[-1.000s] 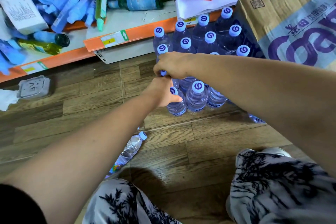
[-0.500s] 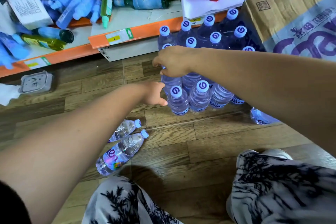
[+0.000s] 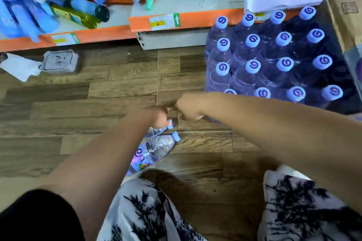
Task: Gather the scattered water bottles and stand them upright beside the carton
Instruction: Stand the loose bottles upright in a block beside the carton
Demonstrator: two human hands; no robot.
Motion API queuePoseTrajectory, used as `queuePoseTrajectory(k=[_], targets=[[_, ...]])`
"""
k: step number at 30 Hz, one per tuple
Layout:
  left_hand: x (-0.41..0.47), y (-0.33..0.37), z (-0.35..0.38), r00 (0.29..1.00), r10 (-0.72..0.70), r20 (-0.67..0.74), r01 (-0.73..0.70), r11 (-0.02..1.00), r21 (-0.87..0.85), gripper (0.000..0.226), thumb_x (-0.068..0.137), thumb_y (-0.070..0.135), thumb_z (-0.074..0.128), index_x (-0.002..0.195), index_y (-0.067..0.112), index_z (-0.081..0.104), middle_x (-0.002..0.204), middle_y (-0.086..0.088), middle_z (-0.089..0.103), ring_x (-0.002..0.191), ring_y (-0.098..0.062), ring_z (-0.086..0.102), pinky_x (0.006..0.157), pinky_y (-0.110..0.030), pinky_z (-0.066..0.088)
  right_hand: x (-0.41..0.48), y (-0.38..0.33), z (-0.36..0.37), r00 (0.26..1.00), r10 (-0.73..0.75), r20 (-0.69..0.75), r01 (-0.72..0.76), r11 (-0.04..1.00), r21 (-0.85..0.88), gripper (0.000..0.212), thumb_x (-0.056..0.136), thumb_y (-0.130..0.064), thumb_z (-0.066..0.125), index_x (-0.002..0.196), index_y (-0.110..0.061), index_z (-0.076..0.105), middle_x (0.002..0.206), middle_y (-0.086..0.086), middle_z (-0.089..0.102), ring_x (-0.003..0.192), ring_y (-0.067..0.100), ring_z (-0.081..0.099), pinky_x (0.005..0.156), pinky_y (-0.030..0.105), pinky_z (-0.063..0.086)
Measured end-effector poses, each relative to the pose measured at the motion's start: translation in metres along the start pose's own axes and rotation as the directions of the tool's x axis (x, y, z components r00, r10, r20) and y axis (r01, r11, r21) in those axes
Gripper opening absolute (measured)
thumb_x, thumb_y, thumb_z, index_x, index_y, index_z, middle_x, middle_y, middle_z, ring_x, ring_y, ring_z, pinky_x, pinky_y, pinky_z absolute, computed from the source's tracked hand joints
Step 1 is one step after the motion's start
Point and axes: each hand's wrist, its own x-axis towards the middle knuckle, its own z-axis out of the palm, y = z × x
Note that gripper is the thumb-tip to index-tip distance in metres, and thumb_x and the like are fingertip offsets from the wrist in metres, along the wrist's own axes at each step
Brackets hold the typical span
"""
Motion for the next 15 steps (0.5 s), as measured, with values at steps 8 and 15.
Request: queuePoseTrajectory(k=[8,15], targets=[[0.030,-0.010,0.046,0.998,0.056,-0.028,-0.055,0.998,0.020,0.051,0.090,0.028,0.055,0.139,0.015,0.042,0.143,-0.007,0.047,0.130,-0.028,0.048,0.106,-0.038,0.042,0.042,-0.033,0.069,0.977,-0.036,0.209,-0.030,0.954,0.300,0.040,0.091,-0.026,0.053,0.128,-0.010,0.054,0.119,0.008,0.064,0.109,0.028,0.061,0.093,0.029,0.050],[0.044,-0.008,0.054,0.974,0.073,-0.214,-0.049,0.992,0.114,0.046,0.087,0.049,0.055,0.123,0.021,0.053,0.127,-0.003,0.058,0.121,-0.024,0.055,0.090,-0.034,0.043,0.069,-0.026,0.085,0.969,-0.044,0.243,-0.082,0.872,0.483,0.027,0.085,-0.029,0.063,0.108,-0.015,0.062,0.106,0.005,0.063,0.098,0.021,0.056,0.082,0.025,0.041]])
